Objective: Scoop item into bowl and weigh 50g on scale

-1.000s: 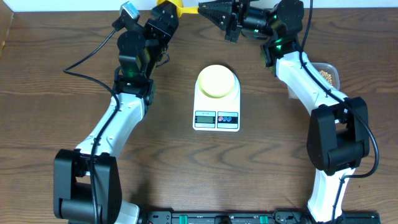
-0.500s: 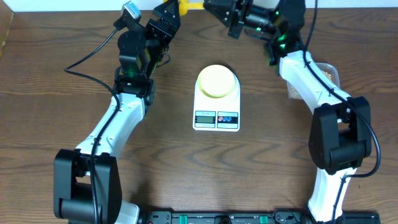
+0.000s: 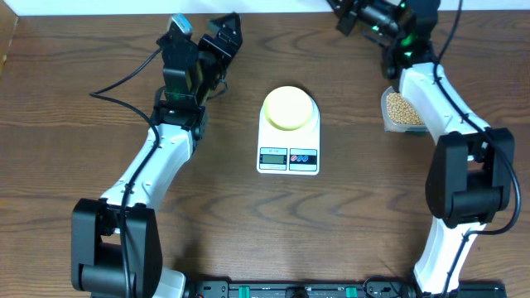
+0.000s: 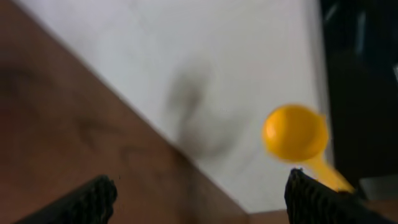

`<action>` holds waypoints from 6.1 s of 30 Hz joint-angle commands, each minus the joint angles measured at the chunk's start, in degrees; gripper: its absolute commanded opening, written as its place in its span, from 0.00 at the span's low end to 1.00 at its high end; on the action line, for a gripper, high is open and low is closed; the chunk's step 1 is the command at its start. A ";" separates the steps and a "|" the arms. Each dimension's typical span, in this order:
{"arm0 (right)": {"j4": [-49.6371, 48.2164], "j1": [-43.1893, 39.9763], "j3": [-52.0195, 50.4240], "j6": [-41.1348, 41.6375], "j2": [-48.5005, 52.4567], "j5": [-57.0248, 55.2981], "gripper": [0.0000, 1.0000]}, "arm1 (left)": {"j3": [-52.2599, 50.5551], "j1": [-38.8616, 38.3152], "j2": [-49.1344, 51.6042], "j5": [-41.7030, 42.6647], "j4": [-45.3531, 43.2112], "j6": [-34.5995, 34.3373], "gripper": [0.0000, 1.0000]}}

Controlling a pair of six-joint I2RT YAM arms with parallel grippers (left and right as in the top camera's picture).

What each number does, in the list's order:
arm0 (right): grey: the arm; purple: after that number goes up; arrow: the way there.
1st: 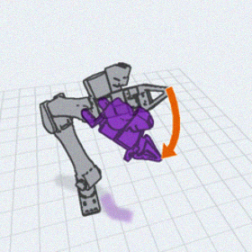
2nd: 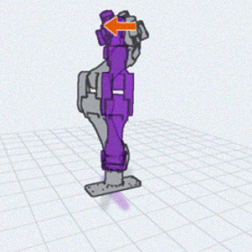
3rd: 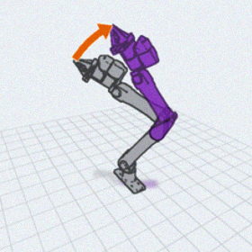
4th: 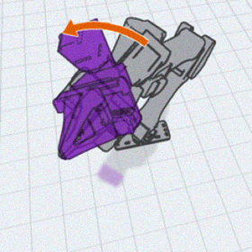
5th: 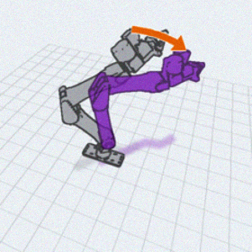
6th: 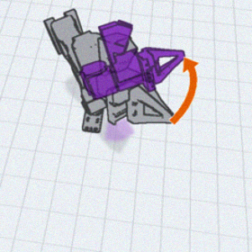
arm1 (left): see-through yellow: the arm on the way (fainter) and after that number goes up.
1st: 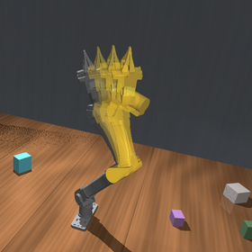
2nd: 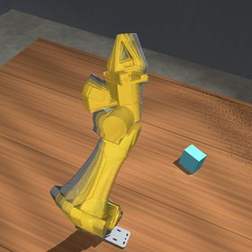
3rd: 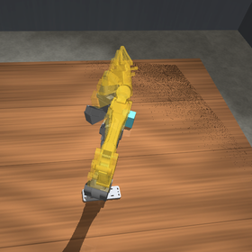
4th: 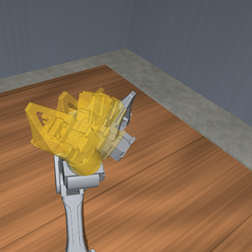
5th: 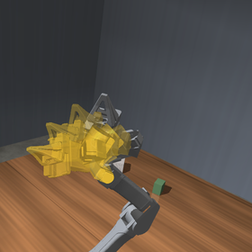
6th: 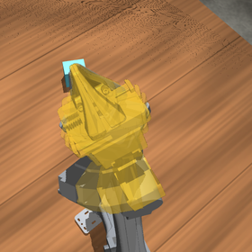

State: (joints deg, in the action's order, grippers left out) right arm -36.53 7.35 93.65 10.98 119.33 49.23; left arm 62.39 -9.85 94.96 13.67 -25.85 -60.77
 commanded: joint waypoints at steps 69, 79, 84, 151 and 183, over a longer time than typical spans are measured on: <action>4.17 -4.81 1.18 -2.51 0.39 -4.76 0.01 | 0.46 0.17 0.09 -17.66 49.20 22.64 0.88; 4.17 -4.81 1.18 -2.54 0.39 -4.76 0.01 | 0.46 0.15 0.09 -17.11 49.22 22.62 0.95; 4.17 -4.81 1.18 -2.56 0.39 -4.76 0.01 | 0.46 0.15 0.09 -16.50 50.38 22.67 0.95; 8.26 -4.81 1.18 -4.28 0.39 -4.68 0.01 | 0.48 -26.51 -3.21 -20.83 54.62 62.73 0.95; 9.16 -4.81 1.18 -5.53 0.39 -4.72 0.01 | 0.46 -30.62 3.28 -22.34 50.51 59.17 0.95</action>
State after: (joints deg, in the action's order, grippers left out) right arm -27.14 3.01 93.65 6.26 119.33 45.08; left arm 62.37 -40.51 97.21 -7.70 24.91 -0.69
